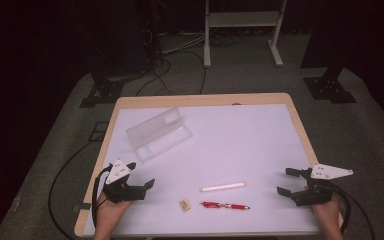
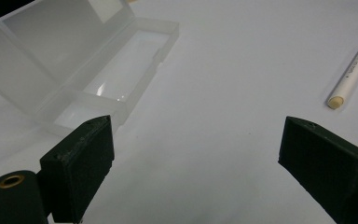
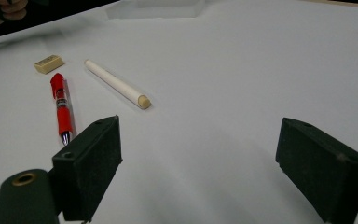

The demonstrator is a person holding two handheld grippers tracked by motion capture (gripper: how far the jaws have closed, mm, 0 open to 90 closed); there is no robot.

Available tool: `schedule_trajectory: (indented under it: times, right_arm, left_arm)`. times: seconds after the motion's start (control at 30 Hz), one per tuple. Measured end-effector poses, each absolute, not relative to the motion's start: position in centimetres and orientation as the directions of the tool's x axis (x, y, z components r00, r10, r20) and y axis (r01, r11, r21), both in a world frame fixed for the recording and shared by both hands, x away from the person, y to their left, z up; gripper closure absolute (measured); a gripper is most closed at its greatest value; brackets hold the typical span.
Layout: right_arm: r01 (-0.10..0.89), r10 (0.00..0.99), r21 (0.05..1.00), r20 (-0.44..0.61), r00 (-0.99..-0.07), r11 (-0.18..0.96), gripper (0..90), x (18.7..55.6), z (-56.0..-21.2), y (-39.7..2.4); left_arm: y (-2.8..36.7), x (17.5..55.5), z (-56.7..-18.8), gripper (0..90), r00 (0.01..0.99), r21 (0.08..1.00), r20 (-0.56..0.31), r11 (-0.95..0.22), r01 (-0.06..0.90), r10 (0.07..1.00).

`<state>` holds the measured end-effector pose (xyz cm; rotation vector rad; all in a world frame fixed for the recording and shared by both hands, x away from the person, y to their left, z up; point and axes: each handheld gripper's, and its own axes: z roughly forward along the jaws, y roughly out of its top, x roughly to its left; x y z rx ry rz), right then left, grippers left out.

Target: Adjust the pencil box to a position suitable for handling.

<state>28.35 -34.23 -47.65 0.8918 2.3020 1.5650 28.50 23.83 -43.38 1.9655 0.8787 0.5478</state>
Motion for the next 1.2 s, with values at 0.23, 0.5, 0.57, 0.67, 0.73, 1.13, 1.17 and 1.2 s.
schedule_trajectory:
  times: [0.23, 0.5, 0.57, 0.67, 0.73, 1.13, 1.17, 1.2]
  right_arm:
    - [0.358, 0.592, 0.900, 0.151, -0.792, 0.248, 13.4, 28.4, -47.6, -34.2]
    - [0.353, 0.591, 0.902, 0.148, -0.793, 0.249, 13.4, 28.3, -47.6, -34.3]
    - [0.354, 0.591, 0.901, 0.148, -0.793, 0.249, 13.4, 28.3, -47.6, -34.2]
    - [0.355, 0.591, 0.901, 0.149, -0.793, 0.249, 13.4, 28.3, -47.6, -34.3]
    - [0.356, 0.591, 0.900, 0.149, -0.793, 0.251, 13.4, 28.3, -47.6, -34.2]
    - [0.354, 0.593, 0.901, 0.146, -0.792, 0.250, 13.4, 28.3, -47.6, -34.2]
    - [0.353, 0.592, 0.902, 0.146, -0.793, 0.250, 13.4, 28.3, -47.6, -34.2]
    - [0.353, 0.592, 0.902, 0.146, -0.793, 0.250, 13.4, 28.3, -47.6, -34.2]
  left_arm:
    - [23.4, 29.7, -42.6, 9.6, 0.660, 0.854, 0.062, -0.382, 0.354, 0.748]
    - [23.2, 30.7, -42.2, 9.6, 0.653, 0.851, 0.088, -0.398, 0.343, 0.752]
    - [23.1, 31.1, -42.2, 9.7, 0.660, 0.849, 0.090, -0.403, 0.341, 0.746]
    - [22.7, 31.6, -42.1, 9.9, 0.669, 0.847, 0.094, -0.412, 0.334, 0.737]
    - [22.4, 32.1, -41.8, 9.9, 0.678, 0.848, 0.100, -0.418, 0.324, 0.728]
    - [20.2, 34.8, -41.3, 12.0, 0.717, 0.824, 0.144, -0.484, 0.294, 0.682]
    - [20.2, 35.0, -41.3, 12.1, 0.718, 0.822, 0.140, -0.485, 0.300, 0.682]
    - [20.2, 35.3, -41.3, 12.1, 0.721, 0.817, 0.136, -0.489, 0.306, 0.679]
